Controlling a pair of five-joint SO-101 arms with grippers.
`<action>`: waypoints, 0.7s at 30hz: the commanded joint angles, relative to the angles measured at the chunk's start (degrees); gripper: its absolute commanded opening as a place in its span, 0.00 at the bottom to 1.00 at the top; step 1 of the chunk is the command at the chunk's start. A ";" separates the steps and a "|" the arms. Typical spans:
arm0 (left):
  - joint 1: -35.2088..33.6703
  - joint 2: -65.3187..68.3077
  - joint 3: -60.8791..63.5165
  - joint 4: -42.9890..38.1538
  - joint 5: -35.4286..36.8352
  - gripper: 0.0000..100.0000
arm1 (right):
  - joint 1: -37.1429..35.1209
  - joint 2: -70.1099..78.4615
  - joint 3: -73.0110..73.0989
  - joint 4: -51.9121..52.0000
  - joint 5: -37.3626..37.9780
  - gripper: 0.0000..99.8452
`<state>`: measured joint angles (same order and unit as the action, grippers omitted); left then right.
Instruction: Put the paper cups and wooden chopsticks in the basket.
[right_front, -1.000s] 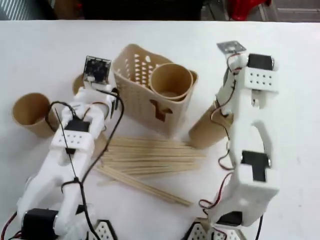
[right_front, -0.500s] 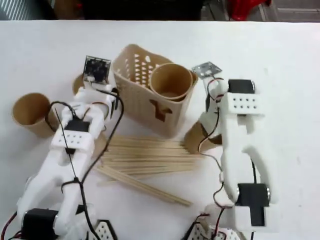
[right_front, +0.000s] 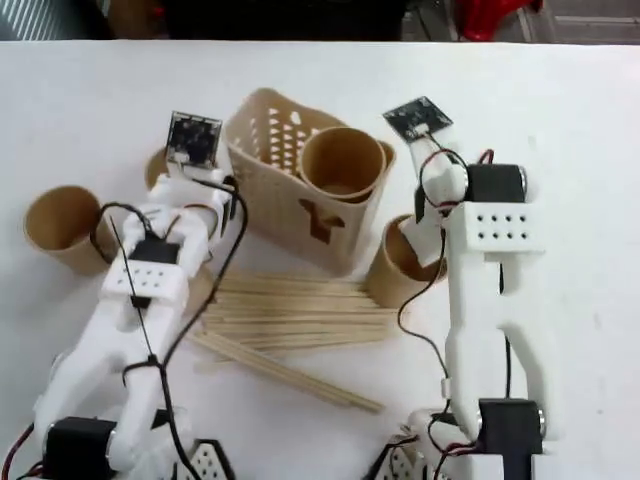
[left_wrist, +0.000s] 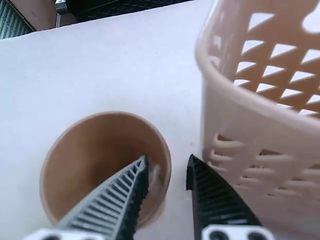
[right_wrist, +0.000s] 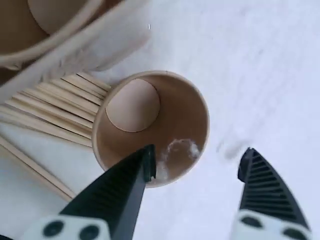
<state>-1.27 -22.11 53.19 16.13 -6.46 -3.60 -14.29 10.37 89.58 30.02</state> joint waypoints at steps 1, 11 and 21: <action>-0.48 -0.48 -0.70 -1.67 -0.70 0.15 | 0.13 1.27 2.64 -4.70 0.79 0.28; -0.48 -0.48 -0.70 -1.67 -0.70 0.15 | 0.84 9.45 9.23 -14.55 0.70 0.22; -0.48 -0.57 -0.70 -1.76 -0.70 0.15 | 1.36 2.51 8.09 -8.31 0.70 0.11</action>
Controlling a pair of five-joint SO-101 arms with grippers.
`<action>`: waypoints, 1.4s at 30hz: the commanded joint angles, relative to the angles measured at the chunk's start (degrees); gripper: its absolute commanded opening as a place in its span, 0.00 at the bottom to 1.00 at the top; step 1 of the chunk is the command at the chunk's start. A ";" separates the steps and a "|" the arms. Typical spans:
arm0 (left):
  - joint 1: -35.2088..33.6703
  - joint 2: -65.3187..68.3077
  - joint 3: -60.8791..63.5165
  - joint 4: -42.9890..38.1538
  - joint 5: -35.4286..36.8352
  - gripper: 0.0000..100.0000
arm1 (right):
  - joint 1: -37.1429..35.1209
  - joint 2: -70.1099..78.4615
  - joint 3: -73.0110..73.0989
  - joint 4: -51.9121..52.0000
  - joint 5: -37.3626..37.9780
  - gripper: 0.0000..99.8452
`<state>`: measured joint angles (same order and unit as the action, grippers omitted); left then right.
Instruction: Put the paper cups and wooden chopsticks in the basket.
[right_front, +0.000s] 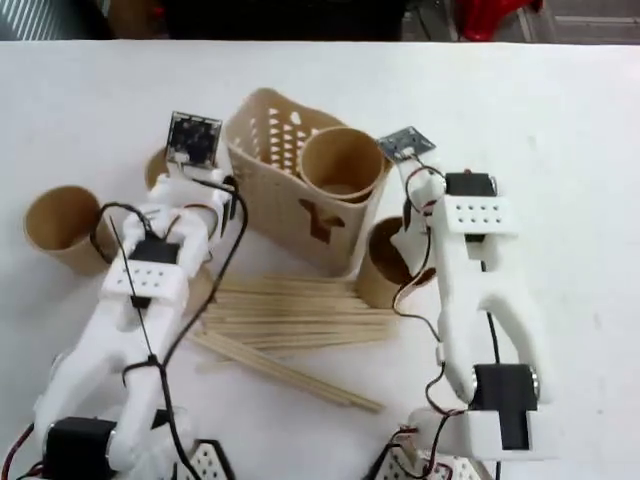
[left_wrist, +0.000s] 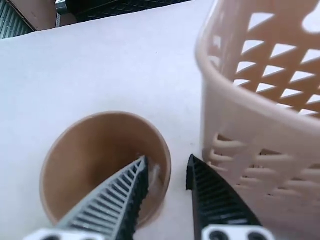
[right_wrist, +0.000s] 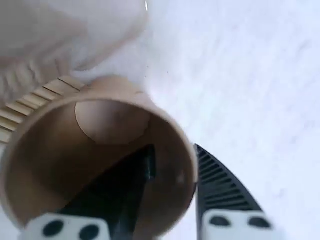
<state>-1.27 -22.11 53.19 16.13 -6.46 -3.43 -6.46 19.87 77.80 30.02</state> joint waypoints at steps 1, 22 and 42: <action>-0.48 -0.57 -0.70 -1.76 -0.70 0.15 | 1.71 -6.99 -2.02 4.97 0.70 0.11; -0.57 -0.57 -0.62 -1.76 -0.70 0.15 | 2.33 -23.34 -1.23 10.68 0.62 0.17; -0.57 -0.48 -0.62 -1.76 -0.70 0.15 | 2.42 -0.92 -0.18 -1.63 0.70 0.01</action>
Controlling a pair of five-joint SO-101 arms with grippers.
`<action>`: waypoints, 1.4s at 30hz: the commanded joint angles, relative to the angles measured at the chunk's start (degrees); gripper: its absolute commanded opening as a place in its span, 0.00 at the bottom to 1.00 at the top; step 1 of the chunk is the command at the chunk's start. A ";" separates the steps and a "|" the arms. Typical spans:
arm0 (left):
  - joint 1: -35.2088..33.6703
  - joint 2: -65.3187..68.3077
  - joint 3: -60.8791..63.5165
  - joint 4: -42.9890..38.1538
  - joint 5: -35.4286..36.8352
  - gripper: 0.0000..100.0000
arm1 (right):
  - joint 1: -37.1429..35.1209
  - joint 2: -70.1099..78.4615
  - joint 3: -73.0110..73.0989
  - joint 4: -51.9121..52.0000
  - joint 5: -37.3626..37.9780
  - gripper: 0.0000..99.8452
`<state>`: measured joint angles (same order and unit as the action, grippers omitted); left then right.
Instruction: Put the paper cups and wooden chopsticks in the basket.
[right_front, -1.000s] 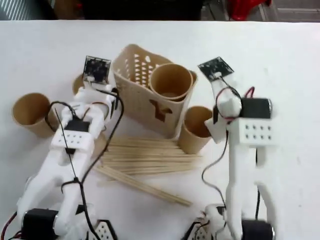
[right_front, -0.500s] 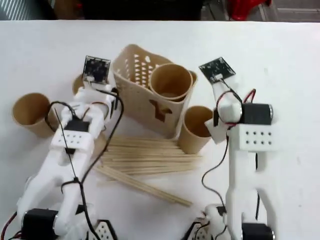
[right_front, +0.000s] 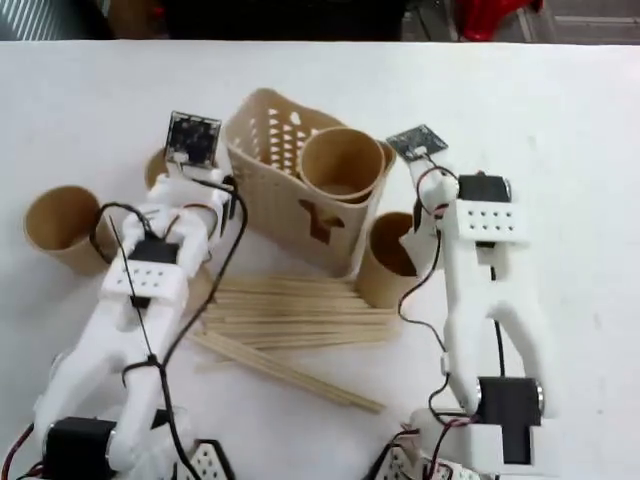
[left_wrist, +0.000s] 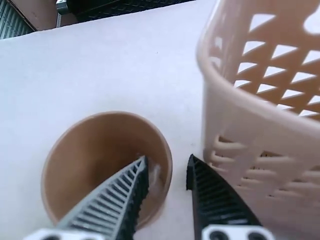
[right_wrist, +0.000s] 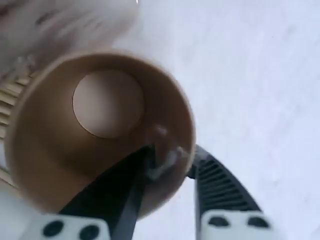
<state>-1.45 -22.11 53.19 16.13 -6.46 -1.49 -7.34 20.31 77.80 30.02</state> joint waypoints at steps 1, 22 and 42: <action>-0.40 -0.48 -0.62 -1.76 -0.70 0.15 | 0.66 -0.04 -0.62 -1.71 0.70 0.02; -0.40 -0.48 -0.70 -1.76 -0.70 0.15 | -3.38 -63.69 -7.03 8.92 -15.12 0.02; -0.40 -0.48 -0.62 -1.76 -0.70 0.15 | -13.14 -21.49 -24.62 1.19 -17.14 0.02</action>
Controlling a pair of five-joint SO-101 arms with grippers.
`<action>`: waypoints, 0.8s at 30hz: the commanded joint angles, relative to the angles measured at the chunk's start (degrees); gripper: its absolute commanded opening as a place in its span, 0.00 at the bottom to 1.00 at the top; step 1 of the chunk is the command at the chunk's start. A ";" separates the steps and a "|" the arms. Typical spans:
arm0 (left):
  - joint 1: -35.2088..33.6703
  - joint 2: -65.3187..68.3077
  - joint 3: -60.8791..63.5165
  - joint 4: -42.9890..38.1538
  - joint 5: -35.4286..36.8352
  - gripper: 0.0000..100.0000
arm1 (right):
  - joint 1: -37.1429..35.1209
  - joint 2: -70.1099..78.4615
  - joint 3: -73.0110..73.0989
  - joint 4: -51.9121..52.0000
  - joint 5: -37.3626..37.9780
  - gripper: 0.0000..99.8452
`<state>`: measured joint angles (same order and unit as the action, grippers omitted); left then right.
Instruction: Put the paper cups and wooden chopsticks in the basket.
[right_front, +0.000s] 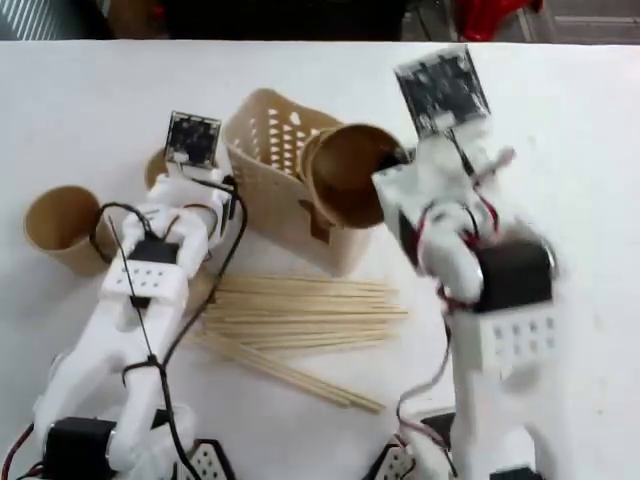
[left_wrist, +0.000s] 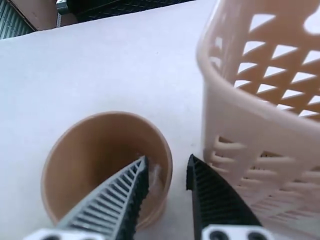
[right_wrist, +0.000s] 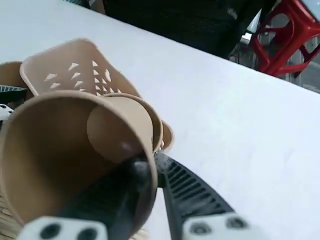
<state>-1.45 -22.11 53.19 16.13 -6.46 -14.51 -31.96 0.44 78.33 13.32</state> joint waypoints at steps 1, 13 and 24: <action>-0.40 -0.48 -0.62 -1.76 -0.70 0.15 | -0.13 4.00 -5.54 0.66 -0.44 0.02; -0.31 -0.48 -0.53 -1.76 -0.70 0.15 | -0.66 6.37 -6.59 -1.01 -0.53 0.12; -0.31 -0.48 -0.53 -1.76 -0.70 0.15 | -0.13 5.67 -6.68 -0.48 -0.09 0.31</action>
<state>-1.45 -22.11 53.19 16.13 -6.46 -14.77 -25.45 -3.87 78.59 13.32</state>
